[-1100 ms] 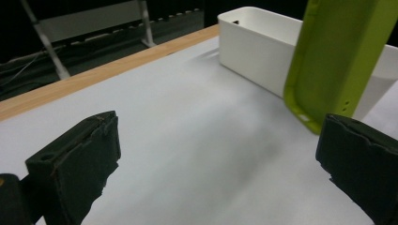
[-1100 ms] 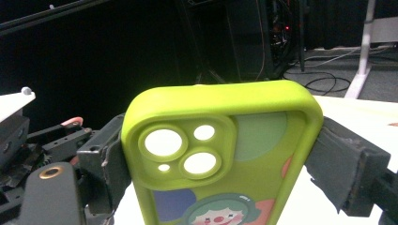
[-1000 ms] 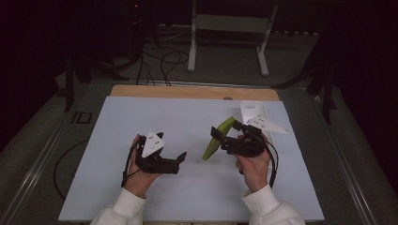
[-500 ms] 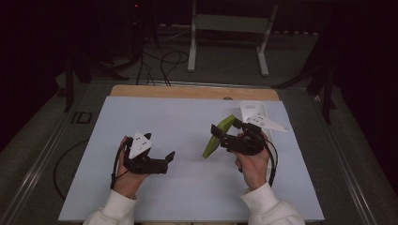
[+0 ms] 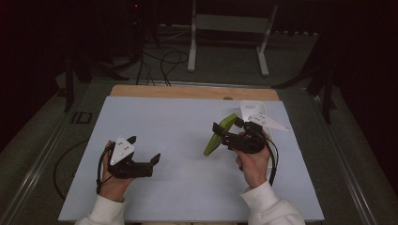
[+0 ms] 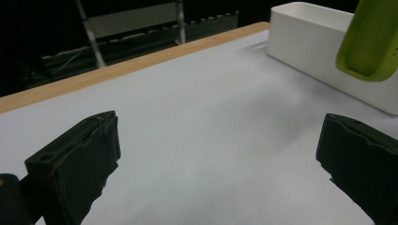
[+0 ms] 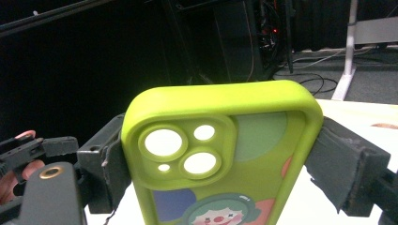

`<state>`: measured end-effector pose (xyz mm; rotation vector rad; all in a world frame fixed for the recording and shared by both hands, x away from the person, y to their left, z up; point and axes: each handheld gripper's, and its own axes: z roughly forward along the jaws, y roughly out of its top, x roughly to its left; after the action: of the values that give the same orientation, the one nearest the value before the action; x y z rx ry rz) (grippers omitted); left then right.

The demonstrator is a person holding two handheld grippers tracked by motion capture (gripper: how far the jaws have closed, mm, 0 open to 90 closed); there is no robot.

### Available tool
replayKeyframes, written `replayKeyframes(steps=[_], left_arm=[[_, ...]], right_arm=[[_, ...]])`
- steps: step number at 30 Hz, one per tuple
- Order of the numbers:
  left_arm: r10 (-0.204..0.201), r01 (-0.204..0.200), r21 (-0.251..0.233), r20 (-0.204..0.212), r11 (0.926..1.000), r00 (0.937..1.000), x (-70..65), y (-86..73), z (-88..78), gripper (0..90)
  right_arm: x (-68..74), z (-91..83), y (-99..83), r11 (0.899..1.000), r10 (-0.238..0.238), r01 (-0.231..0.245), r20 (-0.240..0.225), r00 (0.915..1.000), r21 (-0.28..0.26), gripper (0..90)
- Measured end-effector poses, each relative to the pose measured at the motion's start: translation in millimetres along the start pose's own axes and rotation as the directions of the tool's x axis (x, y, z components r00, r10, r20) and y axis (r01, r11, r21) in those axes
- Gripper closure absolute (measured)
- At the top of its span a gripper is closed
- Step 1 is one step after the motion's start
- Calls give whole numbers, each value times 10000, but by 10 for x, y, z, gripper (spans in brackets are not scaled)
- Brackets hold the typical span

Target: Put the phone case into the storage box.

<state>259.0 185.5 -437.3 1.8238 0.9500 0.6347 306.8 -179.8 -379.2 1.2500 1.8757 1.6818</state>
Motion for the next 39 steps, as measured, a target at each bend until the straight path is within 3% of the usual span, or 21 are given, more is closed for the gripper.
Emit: replayKeyframes(steps=[5,29,39], left_arm=[[-132,131,-220,-63,9997,9999,78,-103,-90,6],[-149,131,-250,-730,9996,9972,268,-573,-324,3],[1,-13,-201,-608,9998,9982,268,-675,-357,3]], right_arm=[[-18,14,-4,10000,0,0,62,10000,-4,162],[-72,40,14,9999,53,-50,261,9996,-109,163],[-75,62,72,9999,-33,38,377,9993,-146,162]])
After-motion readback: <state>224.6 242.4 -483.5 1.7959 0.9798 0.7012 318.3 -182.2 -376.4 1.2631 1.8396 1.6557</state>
